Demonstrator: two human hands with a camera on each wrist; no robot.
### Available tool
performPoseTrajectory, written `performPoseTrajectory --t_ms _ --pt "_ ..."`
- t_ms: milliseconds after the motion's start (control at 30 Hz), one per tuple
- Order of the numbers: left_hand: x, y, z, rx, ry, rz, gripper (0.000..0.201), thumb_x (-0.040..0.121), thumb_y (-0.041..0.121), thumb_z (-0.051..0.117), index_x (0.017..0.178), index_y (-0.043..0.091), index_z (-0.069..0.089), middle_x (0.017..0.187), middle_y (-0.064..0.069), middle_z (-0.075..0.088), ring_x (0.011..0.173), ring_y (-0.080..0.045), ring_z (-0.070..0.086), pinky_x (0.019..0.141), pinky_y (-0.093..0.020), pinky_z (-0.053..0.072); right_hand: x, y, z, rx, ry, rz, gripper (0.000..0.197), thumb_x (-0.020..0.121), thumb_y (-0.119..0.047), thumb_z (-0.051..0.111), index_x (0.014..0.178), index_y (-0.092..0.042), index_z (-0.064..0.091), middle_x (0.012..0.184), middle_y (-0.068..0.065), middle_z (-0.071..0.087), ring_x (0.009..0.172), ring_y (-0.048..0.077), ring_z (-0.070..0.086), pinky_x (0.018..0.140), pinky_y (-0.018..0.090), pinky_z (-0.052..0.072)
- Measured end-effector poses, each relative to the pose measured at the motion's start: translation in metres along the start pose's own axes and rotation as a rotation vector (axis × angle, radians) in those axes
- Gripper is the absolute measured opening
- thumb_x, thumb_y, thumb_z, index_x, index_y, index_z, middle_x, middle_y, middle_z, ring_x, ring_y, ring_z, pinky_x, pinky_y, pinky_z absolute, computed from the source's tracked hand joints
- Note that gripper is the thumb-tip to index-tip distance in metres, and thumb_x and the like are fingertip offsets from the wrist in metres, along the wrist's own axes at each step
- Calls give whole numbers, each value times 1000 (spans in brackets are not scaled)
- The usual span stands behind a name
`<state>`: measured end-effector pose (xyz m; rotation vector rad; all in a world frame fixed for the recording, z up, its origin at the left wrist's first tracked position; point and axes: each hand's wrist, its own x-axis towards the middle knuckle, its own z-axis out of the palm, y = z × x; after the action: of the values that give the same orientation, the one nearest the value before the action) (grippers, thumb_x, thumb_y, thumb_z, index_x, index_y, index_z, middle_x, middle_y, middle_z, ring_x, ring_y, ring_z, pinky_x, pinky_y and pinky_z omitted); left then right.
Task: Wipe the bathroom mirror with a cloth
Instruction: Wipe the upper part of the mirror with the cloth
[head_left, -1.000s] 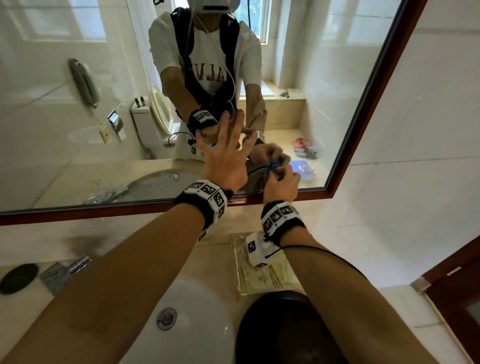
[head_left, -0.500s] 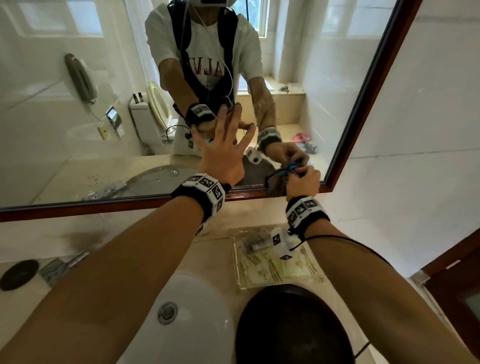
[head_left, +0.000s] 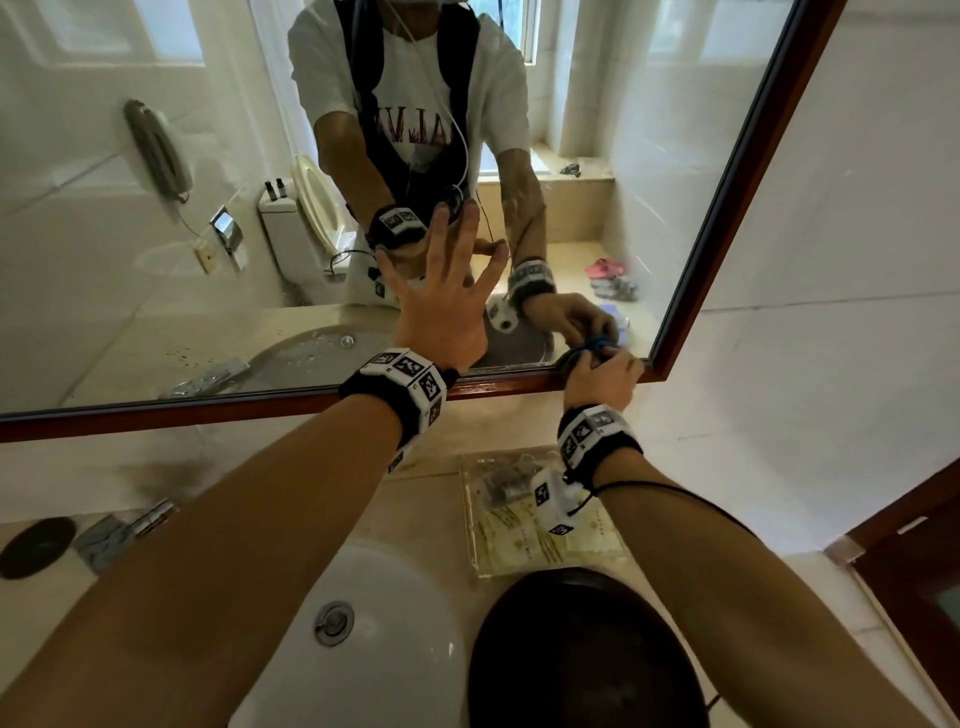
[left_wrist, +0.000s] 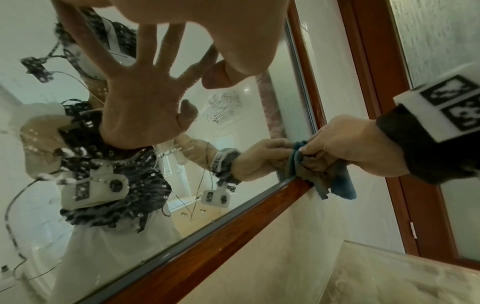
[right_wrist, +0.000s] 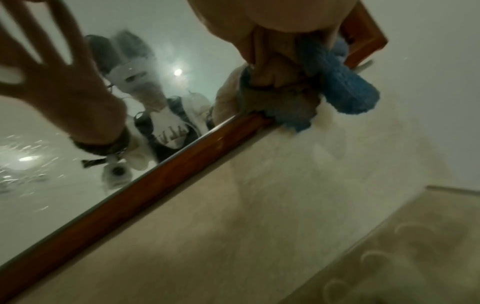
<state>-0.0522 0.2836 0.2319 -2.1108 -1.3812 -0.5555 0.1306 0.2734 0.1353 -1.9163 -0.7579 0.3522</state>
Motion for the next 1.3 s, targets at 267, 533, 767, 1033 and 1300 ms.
performPoseTrajectory --t_ms 267,533,767,1033,1300 --pt "-4 -2 -2 -67 67 9 84 75 21 67 149 34 31 163 -14 9 149 -38 5 100 -81 15 -68 -10 46 62 -100 -116 44 94 -15 59 134 -4 49 147 16 28 134 30 35 111 31 31" --pt "-18 -21 0 -54 32 -48 86 73 17 61 150 37 27 163 -18 2 148 -42 2 105 -78 12 -47 -25 18 204 -86 -41 18 90 -7 56 105 -10 65 121 13 54 103 27 57 88 25 41" --pt "-23 -38 -3 -104 -66 -188 93 79 22 59 153 40 5 161 -19 -12 147 -46 -8 99 -81 17 26 -31 -32 322 151 146 25 83 -10 53 101 -18 67 108 12 67 99 29 64 90 40 53" --pt "-37 -75 -10 -119 -65 -243 95 77 16 60 153 39 10 161 -19 -10 146 -46 -8 101 -81 15 -4 -63 -20 260 101 51 16 86 -13 53 96 -17 64 111 10 59 91 29 59 82 36 51" --pt "-54 -115 -8 -80 -106 -199 95 74 16 60 152 42 11 162 -15 -14 148 -41 -10 97 -82 20 -83 -92 41 126 -34 -144 14 90 -15 53 96 -14 66 109 11 51 94 33 57 81 34 45"
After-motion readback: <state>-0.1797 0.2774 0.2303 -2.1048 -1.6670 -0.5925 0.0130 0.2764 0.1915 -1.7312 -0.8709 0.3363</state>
